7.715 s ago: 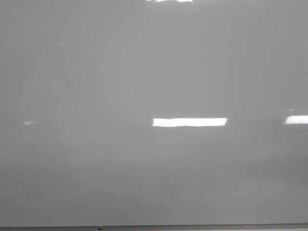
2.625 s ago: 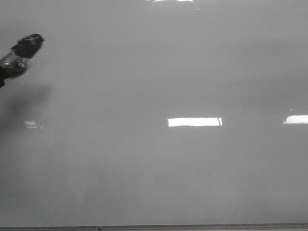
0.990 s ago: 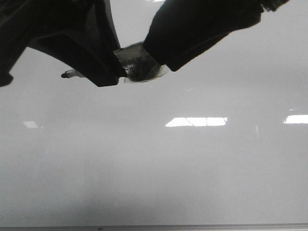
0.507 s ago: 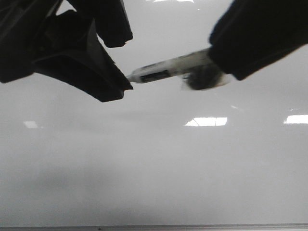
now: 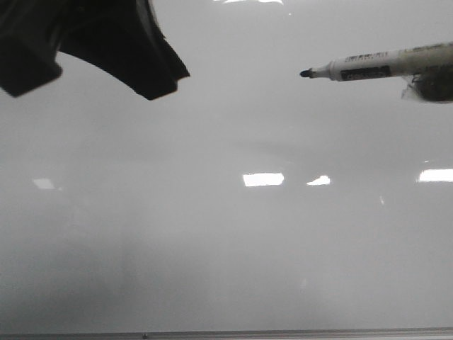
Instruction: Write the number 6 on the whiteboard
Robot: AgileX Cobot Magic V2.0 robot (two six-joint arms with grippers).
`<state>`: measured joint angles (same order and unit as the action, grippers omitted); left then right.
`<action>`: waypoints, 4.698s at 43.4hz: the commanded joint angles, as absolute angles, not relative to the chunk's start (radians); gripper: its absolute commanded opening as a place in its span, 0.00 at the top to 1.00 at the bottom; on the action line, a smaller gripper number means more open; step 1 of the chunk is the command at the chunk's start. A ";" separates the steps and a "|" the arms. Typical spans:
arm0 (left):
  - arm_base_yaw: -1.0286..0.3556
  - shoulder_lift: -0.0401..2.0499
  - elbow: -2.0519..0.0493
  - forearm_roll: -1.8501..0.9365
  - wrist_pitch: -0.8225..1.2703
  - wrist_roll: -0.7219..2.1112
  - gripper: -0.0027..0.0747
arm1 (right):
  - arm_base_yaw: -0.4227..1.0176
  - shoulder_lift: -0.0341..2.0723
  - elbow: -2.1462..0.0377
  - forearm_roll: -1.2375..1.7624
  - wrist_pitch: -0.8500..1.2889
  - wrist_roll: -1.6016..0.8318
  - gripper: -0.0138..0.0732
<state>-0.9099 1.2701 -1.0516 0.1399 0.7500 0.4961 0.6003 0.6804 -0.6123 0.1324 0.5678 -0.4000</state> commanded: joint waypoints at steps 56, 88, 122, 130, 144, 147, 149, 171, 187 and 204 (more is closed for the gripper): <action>-0.708 0.156 -0.348 -0.277 0.288 0.478 0.99 | 0.508 1.424 -1.043 0.213 0.010 -0.308 0.91; -0.708 0.156 -0.348 -0.277 0.288 0.478 0.99 | 0.518 1.474 -1.034 0.175 0.200 -0.309 0.91; -0.708 0.348 -0.415 -0.273 0.340 0.529 0.99 | 0.753 1.194 -0.933 -0.082 0.491 -0.327 0.91; -0.708 0.585 -0.604 -0.273 0.481 0.764 0.79 | 0.888 1.180 -0.933 -0.211 0.560 -0.327 0.91; -0.766 0.934 -0.840 -0.249 0.664 0.951 0.40 | 1.015 1.174 -0.934 -0.236 0.500 -0.327 0.91; -0.807 0.988 -0.867 -0.209 0.660 0.951 0.40 | 1.018 1.174 -0.934 -0.236 0.489 -0.327 0.91; -0.827 1.010 -0.875 -0.197 0.652 0.951 0.40 | 1.018 1.174 -0.934 -0.236 0.484 -0.327 0.91; -0.895 1.160 -0.927 -0.098 0.566 0.951 0.56 | 1.018 1.174 -0.934 -0.236 0.459 -0.327 0.91; -0.895 1.178 -0.927 -0.097 0.570 0.951 0.85 | 1.018 1.174 -0.934 -0.236 0.474 -0.327 0.91; -0.859 1.178 -0.927 -0.097 0.570 0.903 0.94 | 0.976 1.159 -0.934 -0.245 0.558 -0.212 0.30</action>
<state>-0.8819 1.1976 -0.8906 -0.0874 0.6221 0.9446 1.0045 1.1977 -0.9092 -0.2175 0.5741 -0.2728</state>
